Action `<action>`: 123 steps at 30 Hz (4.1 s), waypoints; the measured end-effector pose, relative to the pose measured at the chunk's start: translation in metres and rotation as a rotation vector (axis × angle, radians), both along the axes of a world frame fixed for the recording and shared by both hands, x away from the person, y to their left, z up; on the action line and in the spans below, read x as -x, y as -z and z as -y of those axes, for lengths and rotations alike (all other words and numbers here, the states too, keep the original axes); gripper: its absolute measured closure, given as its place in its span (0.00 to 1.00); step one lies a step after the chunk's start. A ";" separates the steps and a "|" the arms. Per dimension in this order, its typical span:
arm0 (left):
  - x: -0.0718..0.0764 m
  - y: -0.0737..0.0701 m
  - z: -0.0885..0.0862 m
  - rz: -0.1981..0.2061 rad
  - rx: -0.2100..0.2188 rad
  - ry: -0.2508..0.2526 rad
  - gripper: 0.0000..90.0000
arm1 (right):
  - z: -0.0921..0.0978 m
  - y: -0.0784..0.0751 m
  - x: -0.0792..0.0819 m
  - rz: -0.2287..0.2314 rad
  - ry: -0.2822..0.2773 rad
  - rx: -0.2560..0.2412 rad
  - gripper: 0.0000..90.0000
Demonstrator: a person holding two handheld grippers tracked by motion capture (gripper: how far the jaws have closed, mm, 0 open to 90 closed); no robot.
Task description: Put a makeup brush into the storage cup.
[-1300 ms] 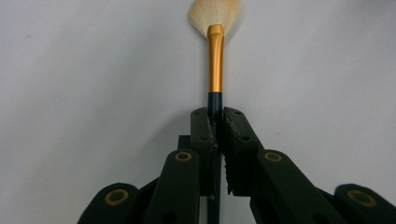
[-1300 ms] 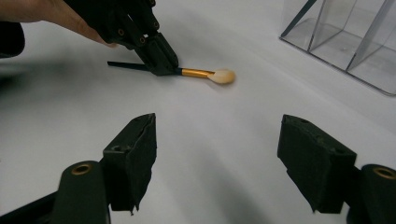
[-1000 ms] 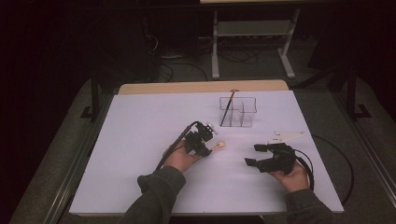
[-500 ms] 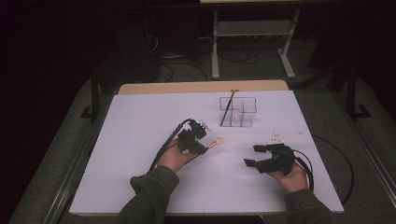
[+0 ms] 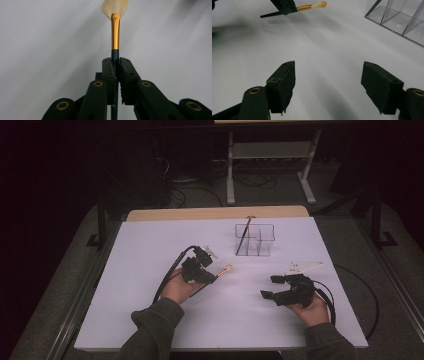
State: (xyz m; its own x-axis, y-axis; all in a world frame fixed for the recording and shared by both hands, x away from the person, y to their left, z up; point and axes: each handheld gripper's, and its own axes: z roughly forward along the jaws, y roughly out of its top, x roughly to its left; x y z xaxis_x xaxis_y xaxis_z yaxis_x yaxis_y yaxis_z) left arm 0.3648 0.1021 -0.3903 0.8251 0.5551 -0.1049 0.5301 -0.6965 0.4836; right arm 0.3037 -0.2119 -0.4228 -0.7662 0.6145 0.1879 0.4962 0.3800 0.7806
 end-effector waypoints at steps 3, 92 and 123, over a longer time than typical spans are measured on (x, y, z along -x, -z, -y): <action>0.000 -0.003 -0.003 0.006 0.008 0.009 0.92 | -0.001 0.000 0.000 -0.003 -0.002 -0.001 0.29; 0.046 -0.048 -0.044 0.146 0.354 0.201 0.92 | -0.079 -0.086 -0.035 -0.047 -0.286 -0.040 0.27; 0.048 -0.045 -0.034 0.137 0.402 0.276 0.92 | -0.095 -0.094 -0.042 -0.100 -0.416 -0.044 0.69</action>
